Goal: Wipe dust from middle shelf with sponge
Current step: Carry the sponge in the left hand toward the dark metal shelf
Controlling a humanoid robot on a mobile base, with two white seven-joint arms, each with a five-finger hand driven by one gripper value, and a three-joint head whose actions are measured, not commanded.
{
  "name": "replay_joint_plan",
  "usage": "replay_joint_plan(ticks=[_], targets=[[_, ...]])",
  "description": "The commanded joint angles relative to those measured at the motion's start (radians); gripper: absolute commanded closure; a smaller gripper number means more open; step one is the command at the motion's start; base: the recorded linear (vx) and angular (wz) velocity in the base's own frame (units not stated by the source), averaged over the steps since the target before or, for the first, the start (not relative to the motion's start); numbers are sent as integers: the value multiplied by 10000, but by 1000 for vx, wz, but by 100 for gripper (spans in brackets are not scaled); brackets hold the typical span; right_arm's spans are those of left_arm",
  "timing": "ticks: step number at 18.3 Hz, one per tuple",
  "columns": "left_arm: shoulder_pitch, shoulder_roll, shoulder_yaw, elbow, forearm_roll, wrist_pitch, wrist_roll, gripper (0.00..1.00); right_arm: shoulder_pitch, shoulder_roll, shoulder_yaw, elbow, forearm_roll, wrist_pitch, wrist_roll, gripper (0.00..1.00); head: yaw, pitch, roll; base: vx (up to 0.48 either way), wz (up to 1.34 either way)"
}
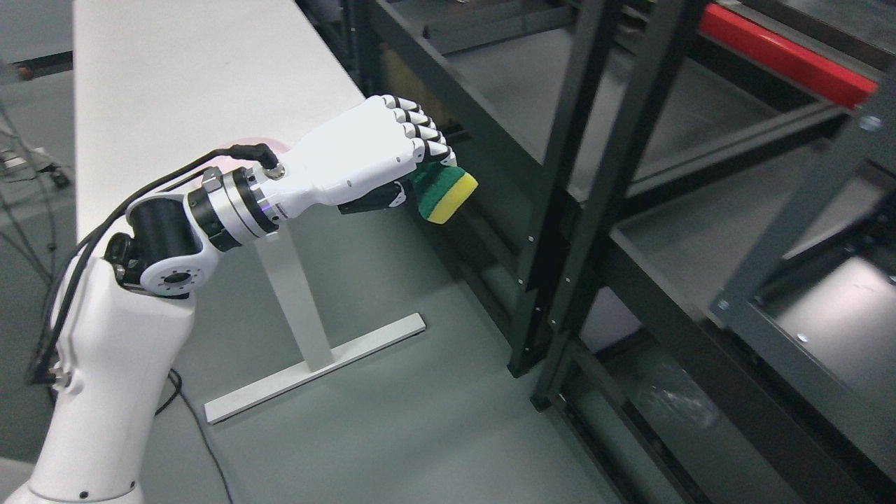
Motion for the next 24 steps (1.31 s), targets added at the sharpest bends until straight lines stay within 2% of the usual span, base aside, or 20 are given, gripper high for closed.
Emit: replay_joint_plan(ticks=[1,6,12,15,18,20,24], targets=[[-811,-1374,-990,181,-166,5,13,100,0,-175,0,-174,0,731,11,0,0,0,0,-284,-759],[-1884,-2459,-2415,257,-60,5,13,99,0,-175,0,-174,0,731,11,0,0,0,0,-237,-954],[-2821,-2459,-4257,626,1442,5,29,99,0,-175,0,-174,0,731,-4,0,0,-1,0,-106,-979],[-3616,-2459,-4290,626,1934,5,44,99,0,-175,0,-174,0,731,11,0,0,-1,0,-36,-244],[-4935,-2459,-4259,717,1767,5,59,99,0,-175,0,-174,0,731,11,0,0,-1,0,39,82],[-5641,-2459,-4366,1358,1218,5,120,99,0,-175,0,-174,0,731,11,0,0,-1,0,60,5],[-6058,-2459,-4765,2037,-9,5,182,99,0,-175,0,-174,0,731,11,0,0,-1,0,48,-234]])
